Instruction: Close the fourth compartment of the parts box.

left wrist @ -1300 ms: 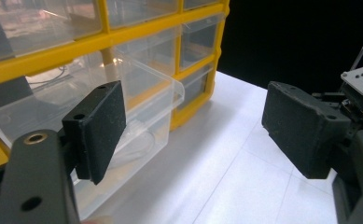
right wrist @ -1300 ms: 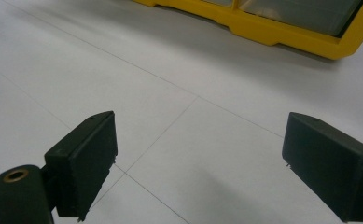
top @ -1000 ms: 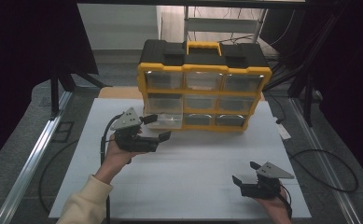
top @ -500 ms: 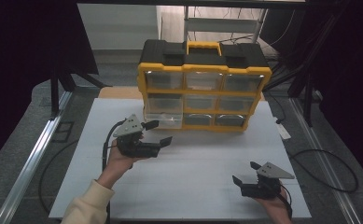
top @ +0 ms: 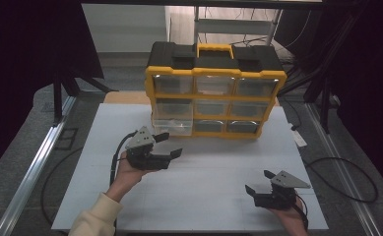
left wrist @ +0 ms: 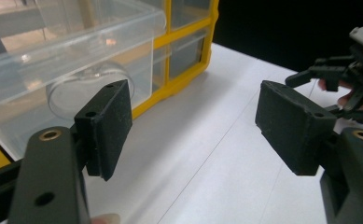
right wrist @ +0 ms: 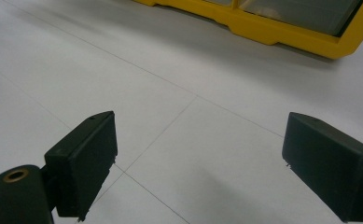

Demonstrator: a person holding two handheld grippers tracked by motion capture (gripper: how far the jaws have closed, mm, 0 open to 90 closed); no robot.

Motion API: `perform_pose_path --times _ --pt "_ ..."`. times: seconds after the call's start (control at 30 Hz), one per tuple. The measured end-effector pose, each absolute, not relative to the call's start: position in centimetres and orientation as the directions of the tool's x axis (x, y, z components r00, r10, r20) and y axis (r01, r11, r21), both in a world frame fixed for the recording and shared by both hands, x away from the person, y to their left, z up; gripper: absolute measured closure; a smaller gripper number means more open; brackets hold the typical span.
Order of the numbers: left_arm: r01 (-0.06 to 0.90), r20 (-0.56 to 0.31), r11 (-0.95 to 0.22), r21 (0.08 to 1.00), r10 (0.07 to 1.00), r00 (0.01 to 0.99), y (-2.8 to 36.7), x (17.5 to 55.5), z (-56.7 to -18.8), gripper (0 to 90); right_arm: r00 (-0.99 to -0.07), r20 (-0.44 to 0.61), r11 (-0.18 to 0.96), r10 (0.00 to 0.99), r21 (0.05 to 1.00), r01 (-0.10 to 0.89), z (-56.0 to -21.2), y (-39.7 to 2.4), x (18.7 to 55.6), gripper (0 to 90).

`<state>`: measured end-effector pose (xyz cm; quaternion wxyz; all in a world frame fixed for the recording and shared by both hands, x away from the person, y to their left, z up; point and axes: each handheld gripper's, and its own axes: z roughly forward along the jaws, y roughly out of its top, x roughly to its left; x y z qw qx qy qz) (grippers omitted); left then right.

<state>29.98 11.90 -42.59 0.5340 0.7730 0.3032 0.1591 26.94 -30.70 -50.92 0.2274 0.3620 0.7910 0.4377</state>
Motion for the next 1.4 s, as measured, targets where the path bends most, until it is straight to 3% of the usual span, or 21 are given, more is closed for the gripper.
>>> perform_pose_path --times 0.4,0.77,1.4 --pt "0.32 -0.076 -0.245 0.915 0.675 0.734 11.7 30.9 -43.6 34.6 -0.635 -0.039 0.354 0.771 0.856 0.377 -50.9 -30.7 26.9 10.8" --pt "0.315 -0.07 -0.232 0.92 0.695 0.715 11.9 31.4 -43.8 88.1 -0.638 -0.037 0.355 0.769 0.855 0.378 -51.0 -30.6 27.0 10.8" --pt "0.309 -0.069 -0.19 0.932 0.743 0.666 11.6 33.2 -43.8 88.8 -0.642 -0.032 0.352 0.766 0.857 0.378 -51.0 -30.7 27.2 11.0"
